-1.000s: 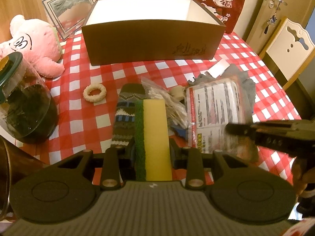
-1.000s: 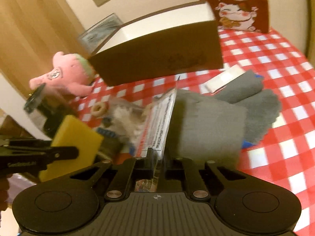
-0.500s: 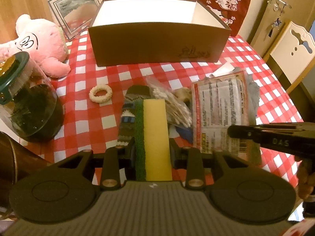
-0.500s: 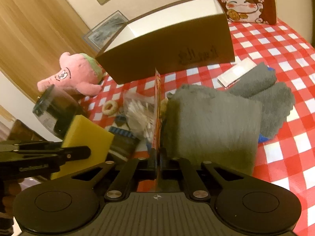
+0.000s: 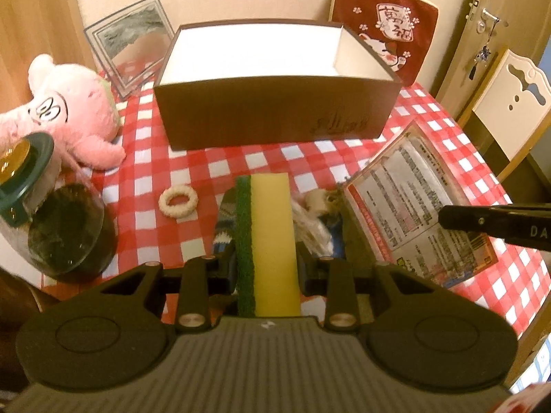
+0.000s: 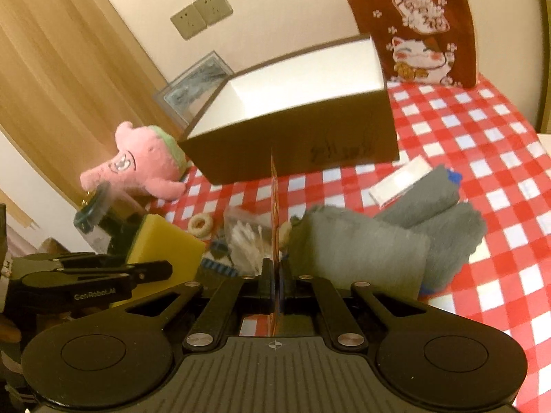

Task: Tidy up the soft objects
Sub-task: 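Carry the sponge and packaged cloth with both grippers over the brown box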

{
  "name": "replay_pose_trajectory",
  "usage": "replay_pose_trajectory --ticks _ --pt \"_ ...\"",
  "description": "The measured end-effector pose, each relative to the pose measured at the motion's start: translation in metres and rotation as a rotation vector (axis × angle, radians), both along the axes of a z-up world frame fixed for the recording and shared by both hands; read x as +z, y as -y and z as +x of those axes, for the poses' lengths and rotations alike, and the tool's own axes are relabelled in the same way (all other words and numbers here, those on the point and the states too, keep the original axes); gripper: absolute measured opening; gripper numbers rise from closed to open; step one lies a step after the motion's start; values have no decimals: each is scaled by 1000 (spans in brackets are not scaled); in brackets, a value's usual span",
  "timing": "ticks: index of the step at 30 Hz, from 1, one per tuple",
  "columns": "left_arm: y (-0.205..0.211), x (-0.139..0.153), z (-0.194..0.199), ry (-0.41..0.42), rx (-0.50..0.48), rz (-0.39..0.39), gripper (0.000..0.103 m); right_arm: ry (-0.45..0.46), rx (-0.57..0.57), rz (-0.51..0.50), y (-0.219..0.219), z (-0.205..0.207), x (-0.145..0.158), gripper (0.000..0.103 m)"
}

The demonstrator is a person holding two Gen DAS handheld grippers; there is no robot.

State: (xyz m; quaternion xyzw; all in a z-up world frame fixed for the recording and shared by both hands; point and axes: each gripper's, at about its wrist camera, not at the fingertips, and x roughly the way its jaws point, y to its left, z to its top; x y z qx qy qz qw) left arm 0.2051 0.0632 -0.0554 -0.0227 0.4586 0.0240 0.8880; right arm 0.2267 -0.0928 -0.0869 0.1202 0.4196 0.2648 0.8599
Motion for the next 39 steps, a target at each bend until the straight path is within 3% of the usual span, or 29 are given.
replay_pose_trajectory --ticks 18,28,39 --pt "2 41 63 124 6 30 30 123 -8 30 12 53 61 2" --pt "-4 63 127 183 35 45 30 220 -34 73 7 114 100 2" --pt "-10 63 204 166 49 89 30 216 -64 85 -8 191 106 2"
